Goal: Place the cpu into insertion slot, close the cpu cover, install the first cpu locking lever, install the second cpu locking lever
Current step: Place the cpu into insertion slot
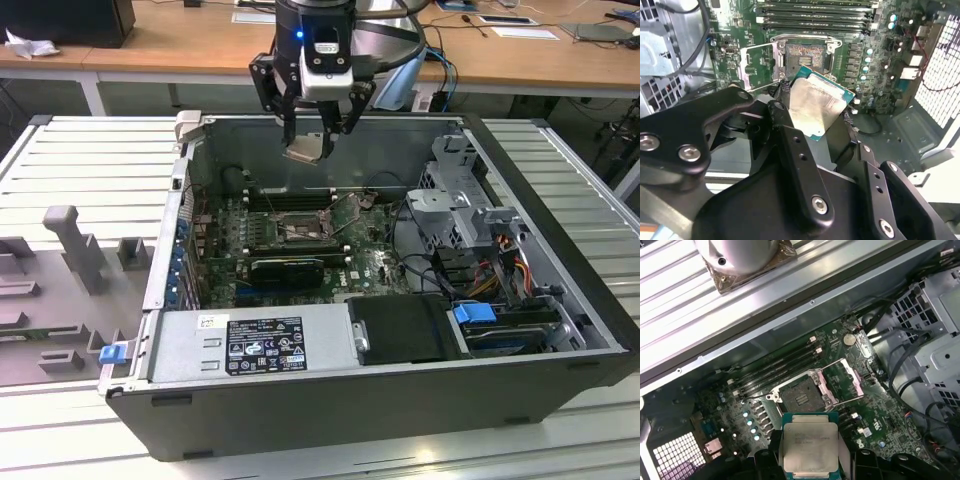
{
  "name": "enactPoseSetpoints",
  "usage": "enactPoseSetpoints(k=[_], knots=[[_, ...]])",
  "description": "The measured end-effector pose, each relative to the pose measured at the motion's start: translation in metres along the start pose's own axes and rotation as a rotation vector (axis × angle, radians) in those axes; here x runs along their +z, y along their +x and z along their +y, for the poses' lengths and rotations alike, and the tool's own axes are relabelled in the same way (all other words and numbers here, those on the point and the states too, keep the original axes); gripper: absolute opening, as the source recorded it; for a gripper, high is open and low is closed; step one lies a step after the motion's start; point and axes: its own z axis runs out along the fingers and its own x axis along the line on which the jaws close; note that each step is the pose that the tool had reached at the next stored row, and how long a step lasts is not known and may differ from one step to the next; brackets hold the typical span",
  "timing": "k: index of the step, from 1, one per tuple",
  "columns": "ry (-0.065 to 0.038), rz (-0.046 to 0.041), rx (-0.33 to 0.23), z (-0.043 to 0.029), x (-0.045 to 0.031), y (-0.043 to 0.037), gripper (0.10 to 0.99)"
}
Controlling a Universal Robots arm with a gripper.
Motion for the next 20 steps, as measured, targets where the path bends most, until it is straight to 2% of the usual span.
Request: enactPoseSetpoints(k=[20], knots=[[-0.005, -0.0176, 0.199, 0.0, 0.0003, 0.0, 0.529]])
